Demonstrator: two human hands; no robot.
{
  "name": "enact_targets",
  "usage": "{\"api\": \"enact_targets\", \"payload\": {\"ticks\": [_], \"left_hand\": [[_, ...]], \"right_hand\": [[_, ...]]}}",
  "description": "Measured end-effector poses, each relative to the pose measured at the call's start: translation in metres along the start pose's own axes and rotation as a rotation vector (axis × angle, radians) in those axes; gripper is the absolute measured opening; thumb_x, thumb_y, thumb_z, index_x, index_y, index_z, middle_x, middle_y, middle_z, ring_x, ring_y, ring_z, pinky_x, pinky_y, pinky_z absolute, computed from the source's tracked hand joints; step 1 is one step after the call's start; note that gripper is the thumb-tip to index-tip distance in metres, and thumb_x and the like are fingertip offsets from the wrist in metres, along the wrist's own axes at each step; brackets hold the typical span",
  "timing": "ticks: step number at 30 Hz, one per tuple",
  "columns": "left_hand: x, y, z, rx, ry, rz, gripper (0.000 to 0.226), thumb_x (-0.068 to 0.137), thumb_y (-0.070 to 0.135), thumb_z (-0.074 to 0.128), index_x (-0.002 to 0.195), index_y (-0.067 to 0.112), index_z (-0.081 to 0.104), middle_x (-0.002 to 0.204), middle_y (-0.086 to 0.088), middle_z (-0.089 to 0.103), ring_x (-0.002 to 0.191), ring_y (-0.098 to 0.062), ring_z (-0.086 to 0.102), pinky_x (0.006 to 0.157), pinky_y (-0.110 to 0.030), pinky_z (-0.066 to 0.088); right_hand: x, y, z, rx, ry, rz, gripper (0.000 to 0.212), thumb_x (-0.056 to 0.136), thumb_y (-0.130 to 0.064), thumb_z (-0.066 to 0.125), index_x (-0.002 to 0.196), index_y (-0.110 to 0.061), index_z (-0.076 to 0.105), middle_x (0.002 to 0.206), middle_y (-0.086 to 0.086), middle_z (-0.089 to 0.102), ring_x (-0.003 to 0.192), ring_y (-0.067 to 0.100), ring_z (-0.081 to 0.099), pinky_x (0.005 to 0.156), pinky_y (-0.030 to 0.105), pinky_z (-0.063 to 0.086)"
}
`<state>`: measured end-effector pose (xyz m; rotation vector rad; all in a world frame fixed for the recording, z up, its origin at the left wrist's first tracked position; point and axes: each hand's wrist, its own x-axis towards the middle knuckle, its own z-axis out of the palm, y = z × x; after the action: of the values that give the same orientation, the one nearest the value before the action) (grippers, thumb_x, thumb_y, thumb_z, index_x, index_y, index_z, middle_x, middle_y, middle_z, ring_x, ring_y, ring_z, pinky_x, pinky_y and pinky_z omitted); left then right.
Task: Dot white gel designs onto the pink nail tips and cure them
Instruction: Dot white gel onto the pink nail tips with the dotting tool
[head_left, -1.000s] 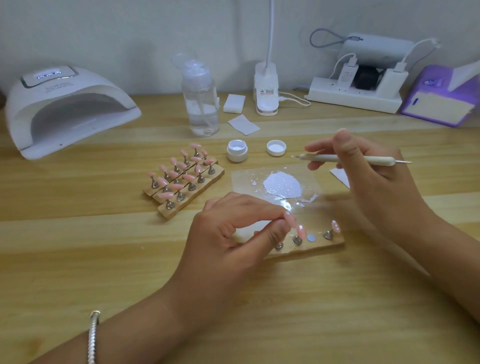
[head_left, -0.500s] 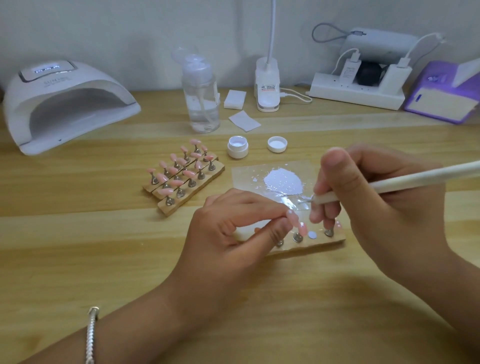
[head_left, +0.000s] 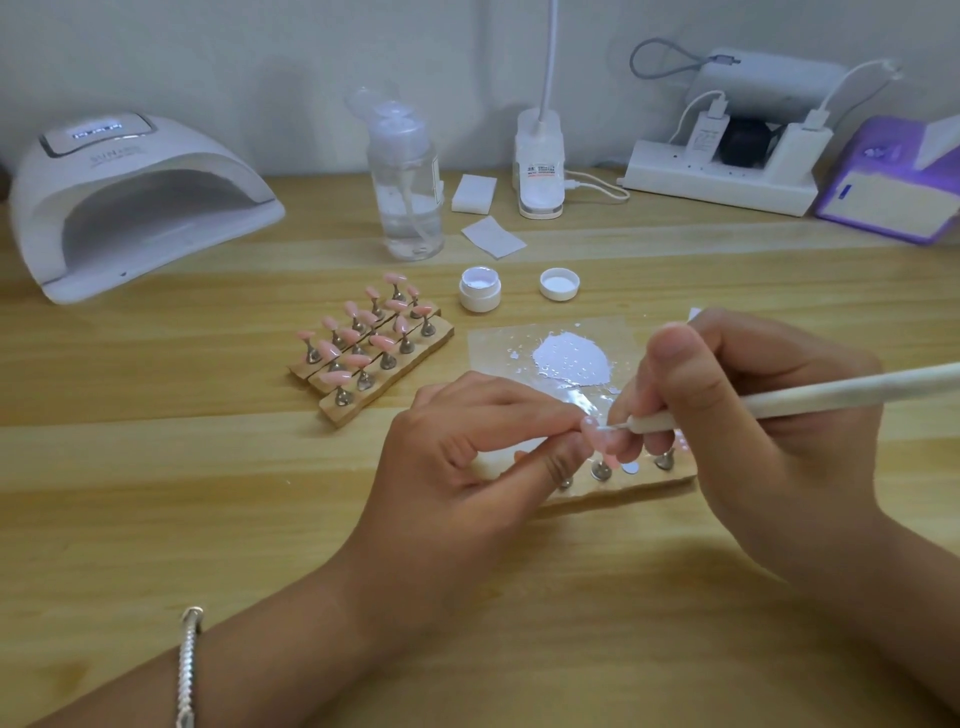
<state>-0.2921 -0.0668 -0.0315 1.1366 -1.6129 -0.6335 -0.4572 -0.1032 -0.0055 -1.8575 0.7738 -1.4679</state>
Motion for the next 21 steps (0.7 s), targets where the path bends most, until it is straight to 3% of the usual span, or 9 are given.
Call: {"api": "enact_targets", "payload": {"ticks": [21], "left_hand": [[0.0009,0.0009,0.0001,0.017,0.003,0.001,0.008,0.084,0.026,0.073,0.088,0.024,0.08,0.087,0.016,0.074,0.091,-0.016,0.068,0.084,-0.057,0.046]], "right_hand": [[0.0006,0.0014,-0.0001,-0.016,-0.025,0.026,0.037,0.096,-0.025,0.054,0.062,-0.011,0.058,0.057,-0.006,0.062,0.045,0.012,0.062,0.048,0.015,0.044]]}}
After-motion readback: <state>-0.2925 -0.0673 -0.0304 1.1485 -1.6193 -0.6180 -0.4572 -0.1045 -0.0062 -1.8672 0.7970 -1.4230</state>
